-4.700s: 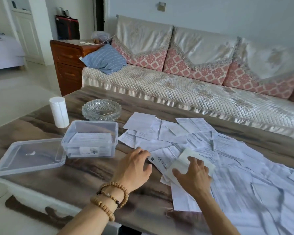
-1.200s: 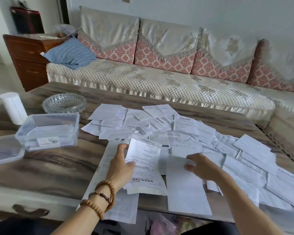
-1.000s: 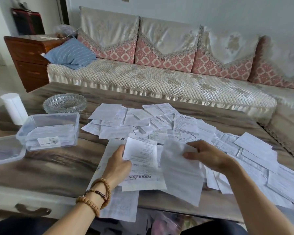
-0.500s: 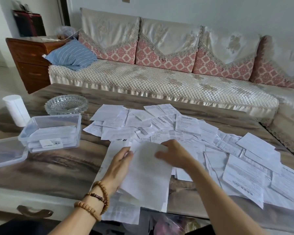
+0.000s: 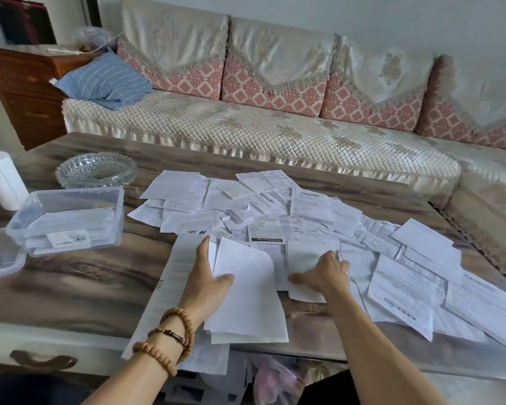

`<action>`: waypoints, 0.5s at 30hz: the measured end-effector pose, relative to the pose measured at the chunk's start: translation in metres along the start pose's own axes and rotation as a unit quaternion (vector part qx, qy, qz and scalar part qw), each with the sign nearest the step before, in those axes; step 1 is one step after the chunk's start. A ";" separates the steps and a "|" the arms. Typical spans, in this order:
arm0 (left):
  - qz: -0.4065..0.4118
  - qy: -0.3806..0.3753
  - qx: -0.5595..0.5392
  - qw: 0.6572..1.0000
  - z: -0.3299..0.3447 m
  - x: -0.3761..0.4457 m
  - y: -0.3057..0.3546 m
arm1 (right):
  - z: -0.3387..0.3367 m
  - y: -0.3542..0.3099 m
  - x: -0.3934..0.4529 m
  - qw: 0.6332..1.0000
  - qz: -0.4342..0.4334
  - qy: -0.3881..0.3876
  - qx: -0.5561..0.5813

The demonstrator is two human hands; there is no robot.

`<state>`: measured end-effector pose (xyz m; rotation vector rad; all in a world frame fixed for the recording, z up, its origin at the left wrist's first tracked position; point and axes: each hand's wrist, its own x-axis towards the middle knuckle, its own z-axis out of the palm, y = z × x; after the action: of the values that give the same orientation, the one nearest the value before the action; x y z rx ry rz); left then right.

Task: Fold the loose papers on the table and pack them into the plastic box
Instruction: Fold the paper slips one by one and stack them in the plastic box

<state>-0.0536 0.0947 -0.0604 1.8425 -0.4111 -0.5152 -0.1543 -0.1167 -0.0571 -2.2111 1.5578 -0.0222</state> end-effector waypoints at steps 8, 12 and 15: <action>0.045 0.013 0.030 0.998 -0.009 -0.004 0.009 | -0.007 -0.005 0.009 0.999 -0.015 -0.036 0.028; 0.045 0.015 0.042 0.998 -0.018 0.003 0.000 | -0.006 -0.003 0.005 0.982 -0.049 -0.037 0.176; 0.020 0.011 0.052 0.998 -0.020 0.005 -0.006 | -0.020 -0.001 -0.010 0.926 -0.068 -0.095 0.360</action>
<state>-0.0384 0.1094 -0.0611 1.9346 -0.4680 -0.4528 -0.1617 -0.1143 -0.0364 -1.6631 1.0527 -0.3537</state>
